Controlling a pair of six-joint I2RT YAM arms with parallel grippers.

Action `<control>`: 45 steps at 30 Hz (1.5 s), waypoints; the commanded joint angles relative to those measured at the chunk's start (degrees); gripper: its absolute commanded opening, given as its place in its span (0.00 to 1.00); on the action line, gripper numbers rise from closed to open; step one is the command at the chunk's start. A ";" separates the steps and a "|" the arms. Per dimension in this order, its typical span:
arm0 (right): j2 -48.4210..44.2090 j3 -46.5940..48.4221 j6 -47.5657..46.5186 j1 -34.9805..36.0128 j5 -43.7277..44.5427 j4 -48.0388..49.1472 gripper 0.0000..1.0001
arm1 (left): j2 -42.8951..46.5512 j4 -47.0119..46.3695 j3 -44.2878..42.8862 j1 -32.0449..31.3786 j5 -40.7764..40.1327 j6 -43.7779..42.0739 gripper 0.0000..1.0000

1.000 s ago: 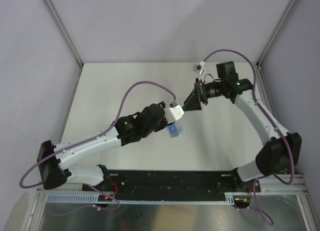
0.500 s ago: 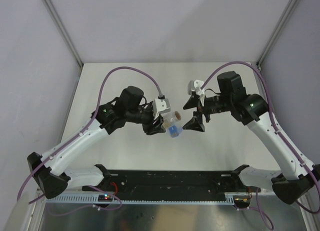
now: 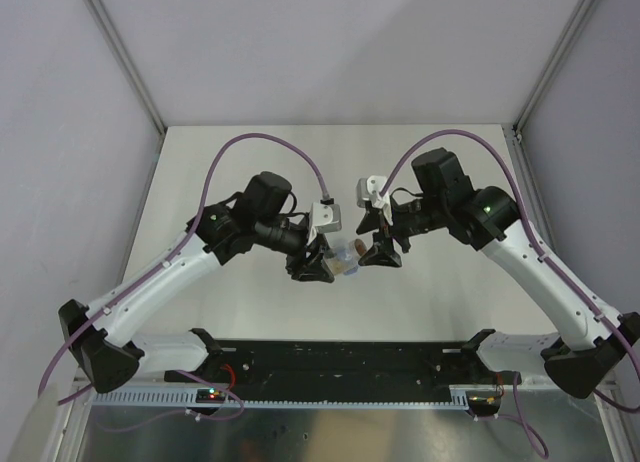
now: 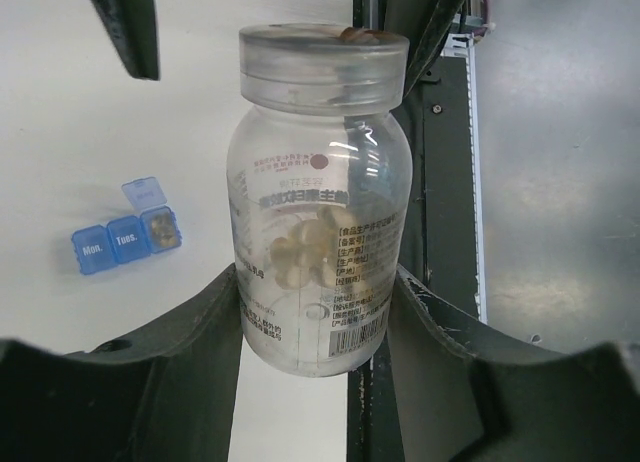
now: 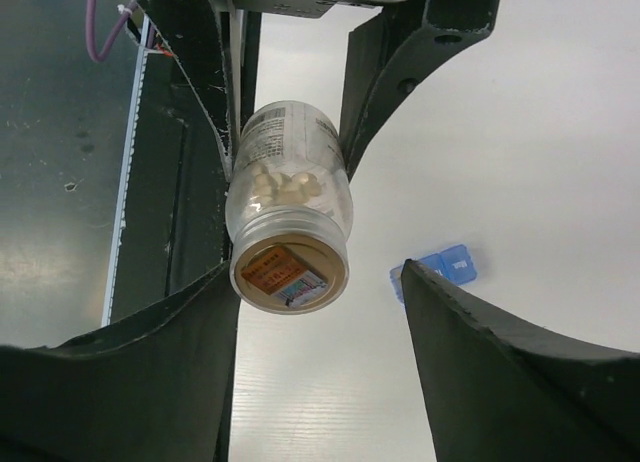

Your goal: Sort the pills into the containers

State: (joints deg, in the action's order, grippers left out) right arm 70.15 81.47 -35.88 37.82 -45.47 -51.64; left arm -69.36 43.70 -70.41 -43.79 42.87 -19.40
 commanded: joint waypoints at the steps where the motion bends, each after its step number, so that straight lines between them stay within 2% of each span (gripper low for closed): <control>1: 0.50 2.62 -0.57 0.55 -1.07 -0.46 0.65 | -0.33 -0.15 -2.49 0.41 1.83 0.81 0.00; 7: 1.63 2.83 0.38 0.51 -3.20 -1.06 0.33 | -1.04 -0.20 -3.26 0.40 -0.47 0.76 0.00; 11: 3.22 2.45 2.70 0.12 -4.81 -0.49 0.20 | -1.69 -0.16 -4.33 0.37 -3.93 1.11 0.00; 16: 6.53 1.43 10.03 -2.52 -8.24 3.38 0.13 | -2.04 -1.26 -5.91 0.00 -13.78 2.38 0.00; 20: 10.48 1.26 19.61 -6.12 -12.47 8.16 0.11 | -0.97 -5.04 -4.42 -2.20 -26.32 2.86 0.00; 26: 17.25 1.39 33.36 -10.08 -17.00 15.12 0.11 | 0.37 -11.58 0.35 -9.14 -46.89 1.41 0.00; 30: 21.49 1.53 42.12 -11.55 -20.21 19.54 0.14 | -0.60 -14.71 2.66 -11.61 -56.18 0.98 0.00; 33: 23.18 1.72 44.76 -12.07 -21.37 21.17 0.19 | -1.49 -15.82 3.56 -12.49 -60.09 0.32 0.00; 38: 21.93 1.76 42.45 -12.76 -21.06 19.87 0.40 | -2.05 -16.27 4.98 -12.63 -61.44 -0.38 0.00; 41: 19.26 1.76 39.02 -13.59 -19.37 17.43 0.63 | -1.68 -16.22 5.46 -12.32 -60.07 -0.32 0.00; 43: 16.87 1.76 35.98 -14.10 -17.98 15.44 0.74 | -1.29 -16.20 5.35 -11.30 -57.85 0.10 0.00; 45: 14.34 1.76 32.34 -14.40 -16.27 13.34 0.82 | -0.62 -16.04 5.06 -10.06 -55.16 0.47 0.00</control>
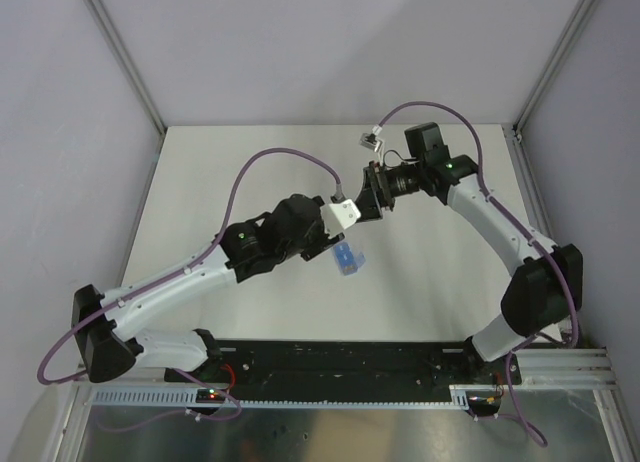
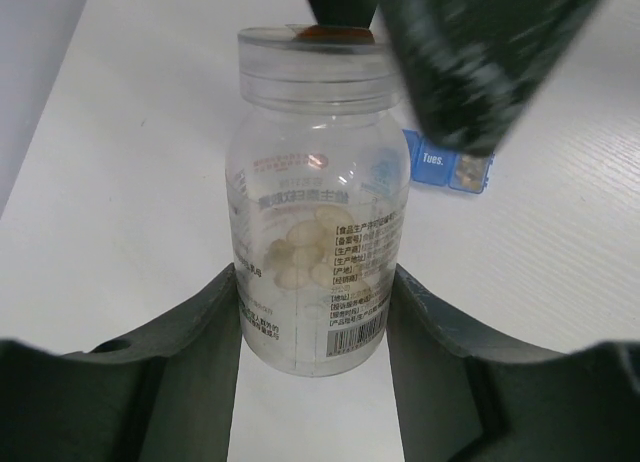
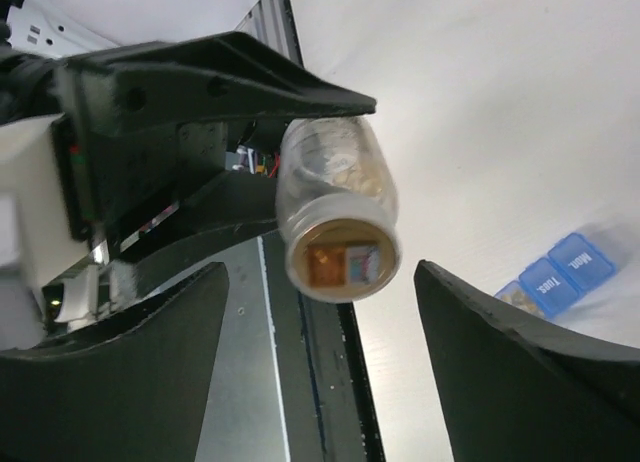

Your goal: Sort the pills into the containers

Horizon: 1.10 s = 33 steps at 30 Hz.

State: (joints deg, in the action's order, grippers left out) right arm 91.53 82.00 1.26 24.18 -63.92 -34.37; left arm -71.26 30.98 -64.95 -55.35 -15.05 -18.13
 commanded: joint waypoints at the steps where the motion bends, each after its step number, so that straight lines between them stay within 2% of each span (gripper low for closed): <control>1: -8.33 1.19 -6.67 -0.92 2.95 -4.77 0.84 | 1.56 -3.00 -0.73 2.10 4.20 -0.61 0.00; 4: -11.78 0.76 -12.38 -1.22 5.28 -7.18 0.87 | 2.65 -1.66 -1.75 4.86 11.33 -0.32 0.00; 10: -18.44 0.58 -26.06 2.49 11.28 -10.91 0.87 | 3.97 4.58 -4.80 11.19 40.33 -0.19 0.00; 14: -20.30 0.58 -32.44 6.20 15.15 -12.18 0.87 | 4.45 7.58 -5.08 12.20 52.24 -0.74 0.00; 21: -20.97 1.52 -37.22 11.12 16.39 -14.46 0.85 | 4.03 9.65 -6.06 12.37 58.68 -0.34 0.00; 27: -20.68 1.55 -38.10 12.92 15.42 -16.31 0.76 | 3.42 10.03 -6.90 12.32 59.34 -0.05 0.00; 31: -20.41 1.27 -37.74 13.26 14.38 -16.62 0.64 | 3.06 10.07 -7.25 12.35 59.27 0.04 0.00; 33: -20.15 1.25 -37.36 13.30 13.85 -16.65 0.51 | 2.84 10.02 -7.29 12.30 58.78 0.07 0.00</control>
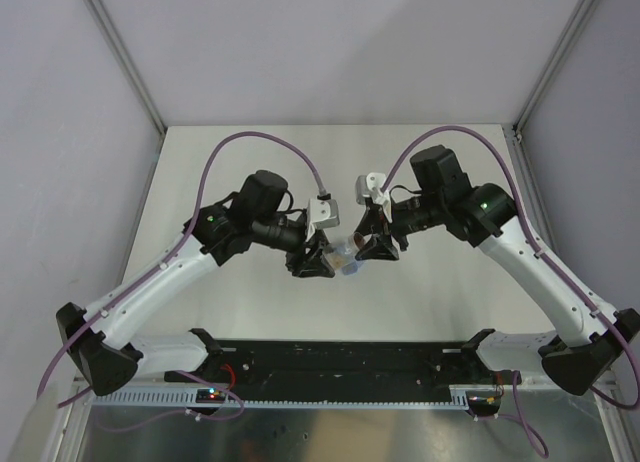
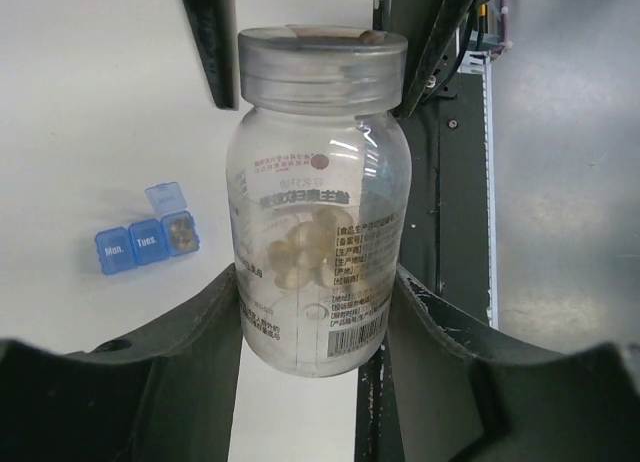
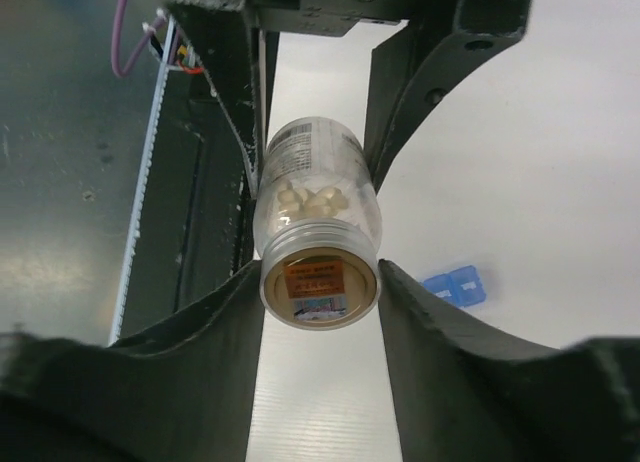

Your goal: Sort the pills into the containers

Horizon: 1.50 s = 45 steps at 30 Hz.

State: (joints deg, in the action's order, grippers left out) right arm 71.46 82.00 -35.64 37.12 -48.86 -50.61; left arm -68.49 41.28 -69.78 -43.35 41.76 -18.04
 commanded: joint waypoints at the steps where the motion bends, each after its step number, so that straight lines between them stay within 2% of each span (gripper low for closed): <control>1: 0.00 1.24 -0.30 0.38 -1.48 -0.43 0.46 | -0.04 -0.25 -2.42 0.34 1.64 -0.04 0.00; 6: 0.70 1.17 0.61 0.32 -2.28 -0.54 0.25 | -0.18 -0.28 -2.40 0.32 -1.31 -0.41 0.00; 12: 2.47 0.87 4.88 -0.94 -3.19 0.95 0.13 | -0.35 -0.29 -3.06 0.13 -7.26 -0.18 0.00; 21: 5.71 0.95 12.14 -3.35 -5.74 4.04 0.12 | 0.00 -1.35 -2.42 -1.09 -16.56 0.44 0.00; 24: 5.83 0.91 11.92 -3.39 -5.39 4.10 0.17 | 0.36 -1.49 -1.81 -1.12 -15.87 0.26 0.00; 27: 5.40 0.89 11.49 -3.31 -4.78 4.04 0.30 | 0.53 -1.59 -1.43 -1.08 -14.91 0.21 0.00; 29: 5.19 0.89 11.14 -3.25 -4.47 3.92 0.33 | 0.61 -1.60 -1.24 -1.06 -14.46 0.03 0.00; 37: 3.85 0.59 7.95 -2.37 -3.74 2.91 0.12 | 0.46 -1.55 -1.23 -1.11 -9.95 0.20 0.00; 45: 2.68 0.08 4.66 -0.99 -2.04 1.93 0.07 | 0.11 -1.53 -1.23 -0.11 -4.92 1.13 0.00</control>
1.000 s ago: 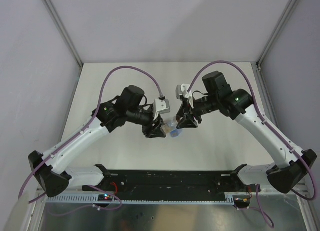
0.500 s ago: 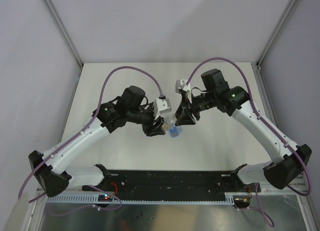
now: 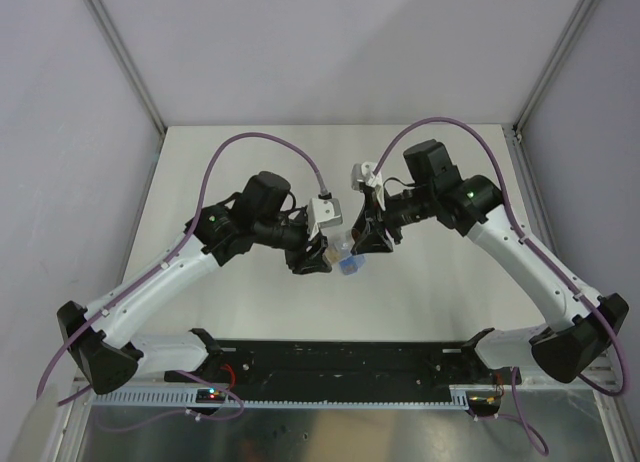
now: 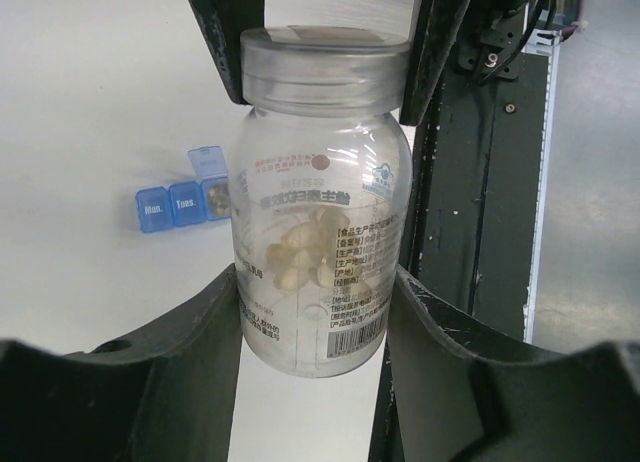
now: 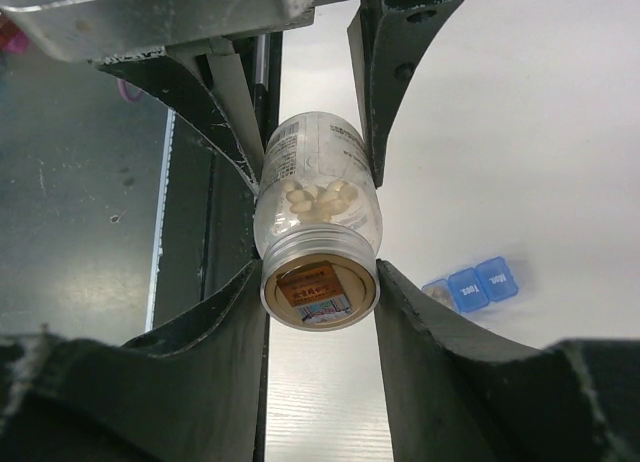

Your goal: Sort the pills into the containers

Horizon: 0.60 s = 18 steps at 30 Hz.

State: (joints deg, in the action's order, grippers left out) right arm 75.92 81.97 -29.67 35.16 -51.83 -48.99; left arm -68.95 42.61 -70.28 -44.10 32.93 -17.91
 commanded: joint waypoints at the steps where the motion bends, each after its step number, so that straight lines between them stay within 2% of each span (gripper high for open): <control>1: -1.85 0.02 -1.64 1.15 1.16 0.22 0.07 | 0.39 -2.83 -0.86 0.79 4.48 1.11 0.00; 2: -1.88 0.02 -1.72 1.36 1.54 0.17 0.08 | 0.26 -2.86 -1.02 0.91 4.76 1.12 0.00; 4: -1.80 0.07 -1.44 1.59 1.97 0.14 0.16 | 0.12 -2.83 -1.07 1.00 4.75 1.12 0.00; 6: -1.67 0.04 -0.98 1.61 2.37 0.08 0.30 | -0.01 -2.91 -1.08 0.98 4.60 1.01 0.00; 9: -1.50 0.03 -0.14 1.66 2.33 0.37 0.55 | -0.17 -2.87 -1.06 1.02 4.37 0.97 0.00; 11: -1.42 0.03 0.49 1.76 2.21 0.93 0.66 | -0.28 -2.88 -1.15 0.98 4.35 0.95 0.00; 15: -1.23 0.03 1.40 2.05 2.37 1.88 0.82 | -0.23 -2.82 -1.25 1.03 4.94 1.19 0.00; 18: -1.14 0.03 1.79 2.28 2.36 2.30 0.87 | -0.21 -2.91 -1.30 1.03 5.50 1.35 0.00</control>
State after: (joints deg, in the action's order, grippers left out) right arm 75.33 81.76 -28.82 36.97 -49.74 -48.75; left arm -69.36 41.56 -70.28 -43.46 35.90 -17.52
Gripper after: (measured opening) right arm 0.846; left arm 0.560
